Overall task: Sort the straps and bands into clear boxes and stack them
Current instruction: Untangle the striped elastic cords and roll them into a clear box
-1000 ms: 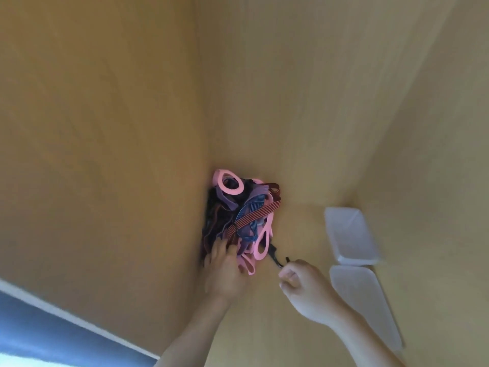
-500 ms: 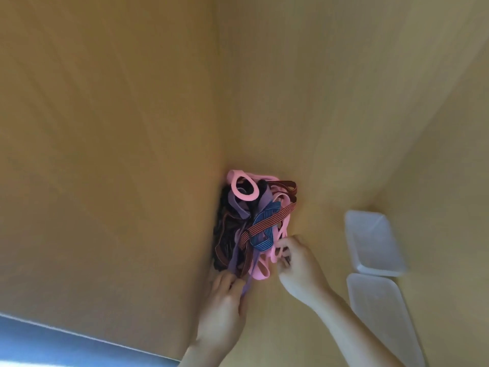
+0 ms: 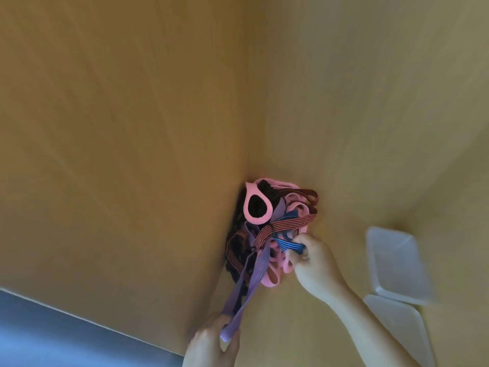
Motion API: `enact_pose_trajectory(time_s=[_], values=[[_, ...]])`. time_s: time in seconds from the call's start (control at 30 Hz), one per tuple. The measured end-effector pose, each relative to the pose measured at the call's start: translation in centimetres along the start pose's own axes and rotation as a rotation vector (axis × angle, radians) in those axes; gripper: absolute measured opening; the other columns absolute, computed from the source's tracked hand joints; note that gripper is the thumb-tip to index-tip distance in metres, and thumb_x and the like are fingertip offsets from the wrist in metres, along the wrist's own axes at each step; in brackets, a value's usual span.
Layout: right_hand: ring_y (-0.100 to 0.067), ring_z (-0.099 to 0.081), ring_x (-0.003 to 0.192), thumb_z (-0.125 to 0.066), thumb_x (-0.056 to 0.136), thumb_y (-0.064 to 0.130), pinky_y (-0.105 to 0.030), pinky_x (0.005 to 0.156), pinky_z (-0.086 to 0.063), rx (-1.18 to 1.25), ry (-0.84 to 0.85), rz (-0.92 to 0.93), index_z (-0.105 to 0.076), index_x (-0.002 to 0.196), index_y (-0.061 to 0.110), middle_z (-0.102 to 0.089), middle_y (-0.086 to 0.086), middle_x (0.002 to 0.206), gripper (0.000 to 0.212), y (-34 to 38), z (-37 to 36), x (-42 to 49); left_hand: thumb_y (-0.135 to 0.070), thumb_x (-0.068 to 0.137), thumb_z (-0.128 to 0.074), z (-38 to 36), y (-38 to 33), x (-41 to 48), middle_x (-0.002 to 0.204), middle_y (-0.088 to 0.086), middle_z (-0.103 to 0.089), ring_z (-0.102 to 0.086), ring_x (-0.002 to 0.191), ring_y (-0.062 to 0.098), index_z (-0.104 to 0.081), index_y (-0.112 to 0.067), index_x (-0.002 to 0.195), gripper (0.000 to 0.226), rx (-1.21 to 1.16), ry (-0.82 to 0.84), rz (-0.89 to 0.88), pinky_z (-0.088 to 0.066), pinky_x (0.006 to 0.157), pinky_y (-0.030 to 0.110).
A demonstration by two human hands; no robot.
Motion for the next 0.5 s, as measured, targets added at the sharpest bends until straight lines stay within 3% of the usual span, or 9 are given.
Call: enact_pose_trajectory(time_s=[0.03,0.1,0.17,0.23,0.3,0.4,0.5], values=[[-0.016,-0.07,0.071,-0.062,0.093,0.004,-0.027,0.072,-0.054,0.092,-0.003,0.01,-0.061,0.083,0.017,-0.072,-0.002,0.073,0.017,0.7,1.3,-0.1,-0.058,0.084,-0.041,-0.1,0.1,0.1,0.109,-0.023,-0.048,-0.055,0.106,0.002,-0.058,-0.044,0.114,0.037,-0.011,0.013,0.016,-0.037,0.081,0.005],[-0.001,-0.068,0.067,-0.063,0.094,0.003,-0.01,0.064,-0.047,0.214,-0.047,0.036,-0.064,0.088,0.017,-0.075,0.002,0.075,0.016,2.0,4.0,0.0,-0.041,0.089,-0.059,0.0,-0.3,0.6,0.104,-0.019,-0.058,-0.057,0.091,0.002,-0.063,-0.043,0.098,0.01,-0.075,-0.008,0.065,-0.046,0.083,0.014],[0.002,-0.066,0.07,-0.064,0.095,0.005,-0.007,0.065,-0.044,0.293,-0.097,0.064,-0.065,0.091,0.021,-0.076,0.009,0.079,0.017,3.0,6.4,0.1,-0.029,0.086,-0.066,-0.3,-0.5,1.3,0.09,-0.018,-0.061,-0.055,0.077,0.004,-0.063,-0.037,0.087,0.009,-0.086,0.003,0.133,-0.049,0.077,0.019],[0.003,-0.068,0.073,-0.06,0.097,0.003,-0.006,0.069,-0.045,0.374,-0.141,0.097,-0.066,0.092,0.022,-0.075,0.016,0.078,0.02,3.7,8.3,0.2,-0.028,0.087,-0.064,-0.6,-1.0,1.8,0.084,-0.013,-0.061,-0.056,0.076,0.009,-0.063,-0.034,0.089,0.007,-0.08,0.025,0.158,-0.046,0.07,0.018],[-0.004,-0.071,0.082,-0.054,0.1,-0.001,-0.011,0.078,-0.051,0.456,-0.17,0.113,-0.069,0.094,0.017,-0.076,0.012,0.083,0.024,4.3,9.9,0.1,-0.029,0.09,-0.061,-0.8,-1.5,2.4,0.083,-0.007,-0.06,-0.061,0.082,0.017,-0.064,-0.034,0.093,0.007,-0.092,0.022,0.188,-0.042,0.065,0.016],[-0.02,-0.069,0.094,-0.051,0.1,-0.003,-0.03,0.092,-0.057,0.637,-0.219,0.118,-0.068,0.102,0.001,-0.074,-0.007,0.096,0.017,4.7,11.8,-0.2,-0.029,0.094,-0.057,-1.0,-1.9,3.1,0.089,-0.004,-0.066,-0.064,0.091,0.018,-0.064,-0.033,0.102,0.012,-0.103,0.048,0.19,-0.042,0.065,0.017],[-0.022,-0.068,0.097,-0.051,0.099,-0.003,-0.041,0.099,-0.054,0.777,-0.264,0.122,-0.065,0.105,-0.003,-0.073,-0.01,0.096,0.015,5.8,13.8,-0.5,-0.025,0.096,-0.055,-0.6,-2.3,3.5,0.086,-0.001,-0.067,-0.064,0.089,0.02,-0.062,-0.031,0.094,0.01,-0.114,0.055,0.181,-0.044,0.068,0.021]])
Point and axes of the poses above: each hand's wrist, its own x-axis towards the middle knuckle, its own z-axis out of the back of the hand, y = z × x, the point moved 4 cm from there along x, towards the middle knuckle
